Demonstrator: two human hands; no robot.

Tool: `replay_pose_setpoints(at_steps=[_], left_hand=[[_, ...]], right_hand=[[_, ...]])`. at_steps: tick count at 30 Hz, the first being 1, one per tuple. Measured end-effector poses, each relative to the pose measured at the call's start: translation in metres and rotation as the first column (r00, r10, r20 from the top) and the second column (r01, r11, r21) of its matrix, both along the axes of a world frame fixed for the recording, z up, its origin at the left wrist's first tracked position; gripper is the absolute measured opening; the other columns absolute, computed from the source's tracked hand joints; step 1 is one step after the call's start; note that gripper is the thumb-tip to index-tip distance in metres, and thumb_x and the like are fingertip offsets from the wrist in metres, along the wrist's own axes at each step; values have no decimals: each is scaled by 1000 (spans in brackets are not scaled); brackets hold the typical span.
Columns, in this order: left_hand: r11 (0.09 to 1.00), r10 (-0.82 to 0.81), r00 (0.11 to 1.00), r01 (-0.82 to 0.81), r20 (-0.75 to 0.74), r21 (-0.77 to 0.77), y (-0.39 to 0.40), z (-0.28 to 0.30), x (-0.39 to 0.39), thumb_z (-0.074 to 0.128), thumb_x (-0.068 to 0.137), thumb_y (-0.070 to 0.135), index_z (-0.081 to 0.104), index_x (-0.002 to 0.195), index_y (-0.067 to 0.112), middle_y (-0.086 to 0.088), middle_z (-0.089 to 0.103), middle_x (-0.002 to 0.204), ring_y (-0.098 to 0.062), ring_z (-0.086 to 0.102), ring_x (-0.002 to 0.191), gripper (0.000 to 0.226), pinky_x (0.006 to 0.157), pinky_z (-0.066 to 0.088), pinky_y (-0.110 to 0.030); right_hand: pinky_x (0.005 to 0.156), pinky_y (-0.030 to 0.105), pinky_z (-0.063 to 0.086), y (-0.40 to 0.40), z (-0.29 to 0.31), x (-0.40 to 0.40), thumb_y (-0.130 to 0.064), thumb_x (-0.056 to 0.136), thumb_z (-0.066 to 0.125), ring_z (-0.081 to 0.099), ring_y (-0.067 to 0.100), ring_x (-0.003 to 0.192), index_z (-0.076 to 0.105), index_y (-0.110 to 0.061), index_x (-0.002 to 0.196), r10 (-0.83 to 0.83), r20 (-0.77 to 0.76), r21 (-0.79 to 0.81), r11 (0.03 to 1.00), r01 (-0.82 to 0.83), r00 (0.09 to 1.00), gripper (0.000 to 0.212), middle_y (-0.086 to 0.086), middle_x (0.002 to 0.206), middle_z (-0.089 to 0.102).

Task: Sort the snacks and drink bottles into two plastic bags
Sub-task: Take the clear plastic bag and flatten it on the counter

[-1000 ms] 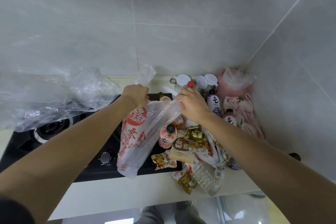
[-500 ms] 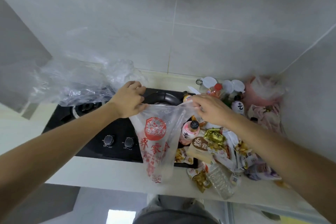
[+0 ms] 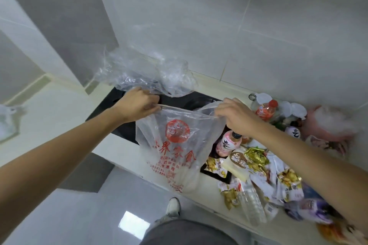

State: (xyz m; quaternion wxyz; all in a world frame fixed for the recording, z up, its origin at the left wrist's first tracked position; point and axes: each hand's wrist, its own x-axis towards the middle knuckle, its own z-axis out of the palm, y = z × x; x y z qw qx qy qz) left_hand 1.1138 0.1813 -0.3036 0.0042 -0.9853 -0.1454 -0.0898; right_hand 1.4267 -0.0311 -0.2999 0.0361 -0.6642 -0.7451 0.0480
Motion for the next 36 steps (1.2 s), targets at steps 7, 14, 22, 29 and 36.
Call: replay_pose_setpoints(at_steps=[7, 14, 22, 29, 36], left_hand=[[987, 162, 987, -162, 6, -2, -55, 26, -74, 65, 98, 41, 57, 74, 21, 7, 57, 71, -19, 54, 71, 32, 70, 44, -38], [914, 405, 914, -405, 12, 31, -112, 48, -167, 47, 100, 57, 62, 76, 23, 13, 50, 73, -13, 50, 73, 44, 76, 40, -37], [729, 683, 729, -684, 41, 27, -130, 48, -271, 29, 105, 53, 63, 65, 12, 7, 52, 65, -16, 47, 71, 67, 83, 42, -43], [565, 825, 563, -816, -54, 127, -94, 33, -367, 42, 103, 50, 80, 77, 14, 1, 65, 72, -20, 46, 81, 58, 81, 33, -39], [516, 856, 507, -846, -102, 131, -48, 44, -455, 49, 96, 50, 81, 99, 21, -6, 73, 82, -27, 58, 95, 43, 85, 35, -40]], right_hand=[[81, 40, 45, -2, 19, -38, -18, 94, 51, 47, 19, 84, 49, -26, 64, 65, -74, 2, 998, -65, 995, 31, -9, 74, 50], [78, 36, 41, 8, 29, -105, -51, 104, 43, 49, 14, 88, 60, -16, 72, 193, -168, 17, 981, -193, 967, 50, -8, 79, 55], [92, 43, 46, 45, 39, -221, -47, 107, 44, 52, 18, 92, 50, -21, 60, 369, 66, -8, 929, -369, 927, 55, -3, 78, 55], [93, 39, 44, 89, 37, -327, -49, 106, 47, 51, 16, 85, 60, -17, 59, 389, 182, -7, 919, -394, 903, 58, -4, 71, 52], [95, 42, 48, 139, 42, -414, -48, 103, 49, 56, 21, 104, 75, -14, 78, 254, 130, 93, 959, -266, 959, 49, 1, 95, 68]])
